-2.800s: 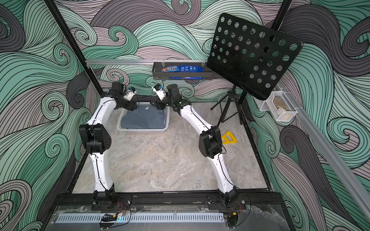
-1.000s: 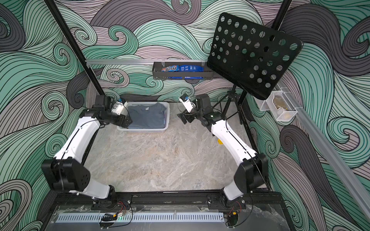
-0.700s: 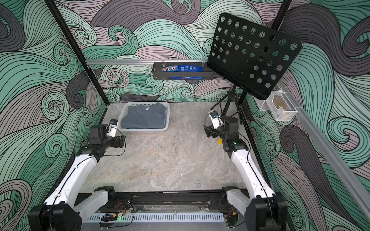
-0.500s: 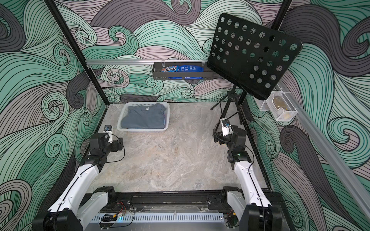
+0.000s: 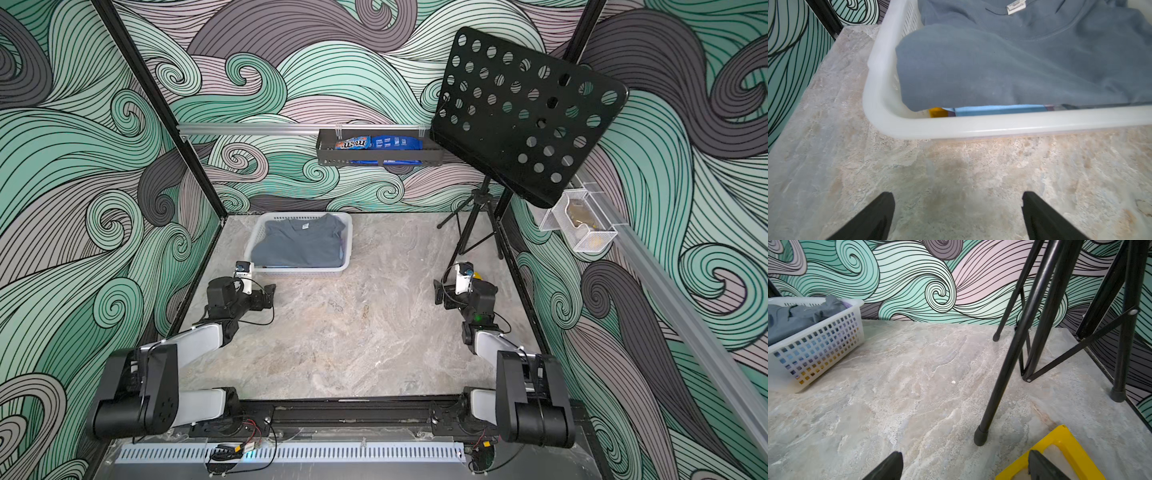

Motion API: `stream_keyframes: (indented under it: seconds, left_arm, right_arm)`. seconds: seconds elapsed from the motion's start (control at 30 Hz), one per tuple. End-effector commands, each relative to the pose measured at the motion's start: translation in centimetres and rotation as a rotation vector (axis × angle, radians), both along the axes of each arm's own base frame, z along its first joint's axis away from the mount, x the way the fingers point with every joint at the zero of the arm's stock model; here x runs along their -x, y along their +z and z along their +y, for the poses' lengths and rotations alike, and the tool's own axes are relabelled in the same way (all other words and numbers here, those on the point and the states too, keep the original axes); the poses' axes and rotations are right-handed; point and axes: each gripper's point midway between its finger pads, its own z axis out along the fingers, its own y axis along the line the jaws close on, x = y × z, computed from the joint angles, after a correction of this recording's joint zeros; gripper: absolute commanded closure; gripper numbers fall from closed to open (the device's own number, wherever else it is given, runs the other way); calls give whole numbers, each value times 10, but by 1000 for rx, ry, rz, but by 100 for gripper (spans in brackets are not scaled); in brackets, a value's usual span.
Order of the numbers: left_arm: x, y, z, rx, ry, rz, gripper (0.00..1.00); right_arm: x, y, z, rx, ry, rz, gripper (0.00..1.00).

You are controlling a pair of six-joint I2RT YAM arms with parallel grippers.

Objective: Put the folded t-shirts into the basket
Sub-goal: Reset both arms

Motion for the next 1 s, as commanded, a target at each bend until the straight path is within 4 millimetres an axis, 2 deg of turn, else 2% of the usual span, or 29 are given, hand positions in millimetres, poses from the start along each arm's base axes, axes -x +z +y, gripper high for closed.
stream_keyframes:
  seconds: [0.0,0.1,0.2,0.23,0.3,0.4,0.47,0.6,0.7,0.8,0.97]
  left_arm:
    - [-23,36,-4,2,-3,-169,1]
    - [-28,33,-9,-5,-15,-155,1]
    - [-31,33,-11,-3,-2,-151,1]
    - [-31,27,-12,-14,2,-143,1]
    - [-31,15,-22,-57,-26,-160,1]
    - [-32,9,-29,-110,-37,-228,1]
    - [-29,5,-23,-113,-1,-164,1]
    - [-36,7,3,-106,171,-134,1]
    - [-35,9,2,-115,161,-197,1]
    - [-36,6,2,-110,165,-148,1]
    - [-36,7,2,-116,162,-177,1]
  right_arm:
    - [-5,40,6,16,-22,-228,1]
    - [-3,54,10,-9,-15,-318,1]
    - [-11,52,11,-72,-20,-311,1]
    - [-12,53,12,-77,-11,-321,1]
    - [-9,49,20,-67,24,-340,1]
    - [-1,46,21,-59,20,-390,1]
    - [1,43,25,-39,35,-385,1]
    - [-16,35,22,-32,-10,-328,1]
    - [-16,34,22,-23,-17,-324,1]
    - [-16,34,22,-25,-16,-324,1]
    - [-15,34,22,-27,-11,-325,1]
